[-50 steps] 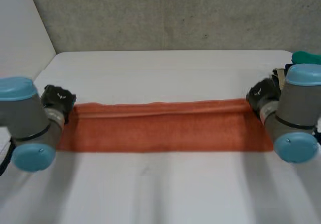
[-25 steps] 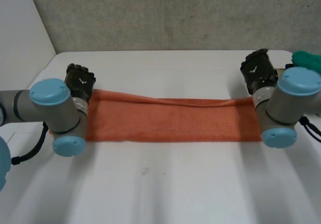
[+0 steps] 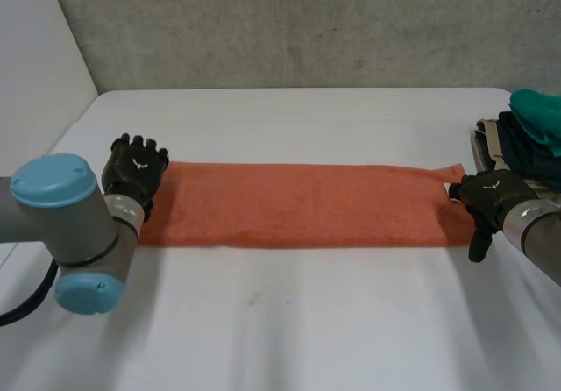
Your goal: Fold the laundry.
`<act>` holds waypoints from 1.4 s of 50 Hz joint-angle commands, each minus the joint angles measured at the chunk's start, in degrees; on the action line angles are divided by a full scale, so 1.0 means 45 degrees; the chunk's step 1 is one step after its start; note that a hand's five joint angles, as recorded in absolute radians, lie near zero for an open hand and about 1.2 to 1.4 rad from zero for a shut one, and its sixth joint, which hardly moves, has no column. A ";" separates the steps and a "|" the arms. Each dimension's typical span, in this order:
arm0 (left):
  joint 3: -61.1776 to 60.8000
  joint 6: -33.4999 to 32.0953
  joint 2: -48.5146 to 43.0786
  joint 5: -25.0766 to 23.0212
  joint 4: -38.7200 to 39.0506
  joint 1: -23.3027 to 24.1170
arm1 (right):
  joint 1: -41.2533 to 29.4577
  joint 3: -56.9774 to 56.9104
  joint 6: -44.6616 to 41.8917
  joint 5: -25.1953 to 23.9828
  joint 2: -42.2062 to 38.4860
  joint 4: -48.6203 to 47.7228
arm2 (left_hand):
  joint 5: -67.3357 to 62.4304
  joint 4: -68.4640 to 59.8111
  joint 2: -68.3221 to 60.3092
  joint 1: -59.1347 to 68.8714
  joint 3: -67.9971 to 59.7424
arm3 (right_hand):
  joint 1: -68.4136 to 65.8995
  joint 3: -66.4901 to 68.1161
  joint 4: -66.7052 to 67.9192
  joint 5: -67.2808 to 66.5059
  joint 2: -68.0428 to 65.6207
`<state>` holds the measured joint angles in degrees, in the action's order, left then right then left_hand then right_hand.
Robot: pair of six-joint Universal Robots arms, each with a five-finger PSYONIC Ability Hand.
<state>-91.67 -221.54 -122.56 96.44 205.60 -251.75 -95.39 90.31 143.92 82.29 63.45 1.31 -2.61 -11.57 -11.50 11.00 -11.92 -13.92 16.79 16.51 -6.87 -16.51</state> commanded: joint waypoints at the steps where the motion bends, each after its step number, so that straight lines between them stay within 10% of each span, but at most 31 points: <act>1: -0.0292 -0.0047 -0.0010 0.0015 0.0015 -0.0032 | 0.0222 0.0224 -0.0185 -0.0123 -0.1090 -0.2122 | 0.0570 0.0338 0.0323 -0.0212 0.0416 | -0.4184 0.3545 0.3608 -0.3528 -0.3608; 9: -0.0429 -0.0047 0.0028 0.0035 0.0015 0.0007 | 0.0553 -0.0030 -0.0399 -0.0202 -0.1932 -0.2849 | 0.0570 0.0338 0.0323 -0.0212 0.0416 | -1.4657 1.4018 1.4081 -1.4002 -1.4081; 37: -0.0918 -0.0027 0.0868 0.0035 0.0015 -0.0071 | 0.3582 0.0635 -0.2959 -0.1373 0.0801 -0.2672 | 0.0580 0.0348 0.0333 -0.0222 0.0427 | -1.4685 1.4046 1.4109 -1.4030 -1.4109; 53: -0.1093 0.1514 0.3641 -0.0023 0.0015 -0.1965 | -0.5336 -0.4594 -0.2433 -0.2817 -0.1769 -0.5403 | 0.0570 0.0338 0.0323 -0.0212 0.0416 | -1.4685 1.4046 1.4109 -1.4030 -1.4109; 70: -0.2011 0.2336 0.4033 -0.0766 -0.0004 -0.2474 | -0.9680 -0.9190 0.0186 -0.5340 -0.7850 -0.6482 | 0.0532 0.0301 0.0286 -0.0175 0.0379 | -1.4685 1.4046 1.4109 -1.4030 -1.4109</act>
<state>-100.16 -210.84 -103.66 93.08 205.56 -263.36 -136.38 50.96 143.27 57.97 32.94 -27.97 -2.61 -11.57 -11.50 11.00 -11.92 -56.22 67.86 68.27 -56.46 -67.15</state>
